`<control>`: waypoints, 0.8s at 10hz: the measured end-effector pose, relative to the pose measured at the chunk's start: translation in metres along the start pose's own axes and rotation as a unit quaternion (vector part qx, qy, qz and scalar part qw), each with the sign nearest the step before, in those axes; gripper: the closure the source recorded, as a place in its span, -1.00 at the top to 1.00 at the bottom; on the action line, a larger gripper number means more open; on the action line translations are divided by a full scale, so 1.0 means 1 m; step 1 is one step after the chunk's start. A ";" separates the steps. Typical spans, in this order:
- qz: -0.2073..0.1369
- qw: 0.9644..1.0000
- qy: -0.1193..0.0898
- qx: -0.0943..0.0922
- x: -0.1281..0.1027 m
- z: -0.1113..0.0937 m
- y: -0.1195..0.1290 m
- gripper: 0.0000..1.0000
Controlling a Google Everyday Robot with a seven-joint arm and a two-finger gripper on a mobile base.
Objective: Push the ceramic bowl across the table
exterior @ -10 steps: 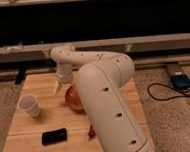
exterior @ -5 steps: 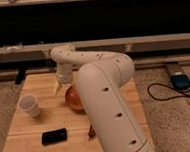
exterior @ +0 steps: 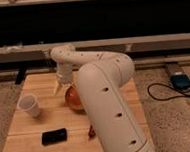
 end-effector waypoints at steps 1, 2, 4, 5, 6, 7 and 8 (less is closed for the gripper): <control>0.000 1.000 0.000 0.000 0.000 0.000 0.000 0.60; 0.000 1.000 0.000 0.000 0.000 0.000 0.000 0.60; 0.003 1.000 -0.003 0.009 0.001 0.004 -0.002 0.60; 0.003 1.000 -0.006 0.017 0.002 0.013 0.001 0.60; 0.003 1.000 -0.009 0.022 0.001 0.018 0.004 0.60; 0.006 0.999 -0.013 0.032 0.003 0.021 0.005 0.60; 0.008 0.999 -0.014 0.036 0.004 0.022 0.005 0.60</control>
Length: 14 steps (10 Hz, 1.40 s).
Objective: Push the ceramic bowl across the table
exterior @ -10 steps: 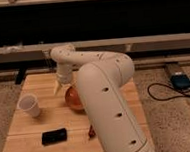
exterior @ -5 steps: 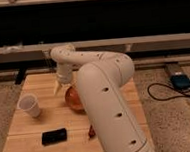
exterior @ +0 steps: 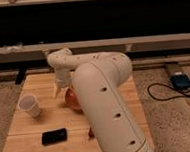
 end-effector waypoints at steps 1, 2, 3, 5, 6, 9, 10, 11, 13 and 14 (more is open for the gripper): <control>0.002 1.000 -0.001 0.006 0.001 0.001 0.001 0.60; 0.004 1.000 -0.001 0.015 0.003 0.004 0.004 0.60; 0.006 1.000 -0.001 0.026 0.005 0.008 0.007 0.60; 0.012 0.999 -0.001 0.041 0.009 0.012 0.007 0.39; 0.015 0.999 0.000 0.047 0.011 0.014 0.007 0.20; 0.015 0.998 0.008 0.066 0.017 0.020 0.011 -0.45; 0.017 0.997 0.010 0.069 0.019 0.021 0.009 -0.61; 0.018 0.997 0.013 0.073 0.021 0.021 0.009 -0.77; 0.018 0.996 0.013 0.085 0.019 0.019 0.005 -1.00; 0.017 0.996 0.009 0.092 0.014 0.016 0.000 -1.00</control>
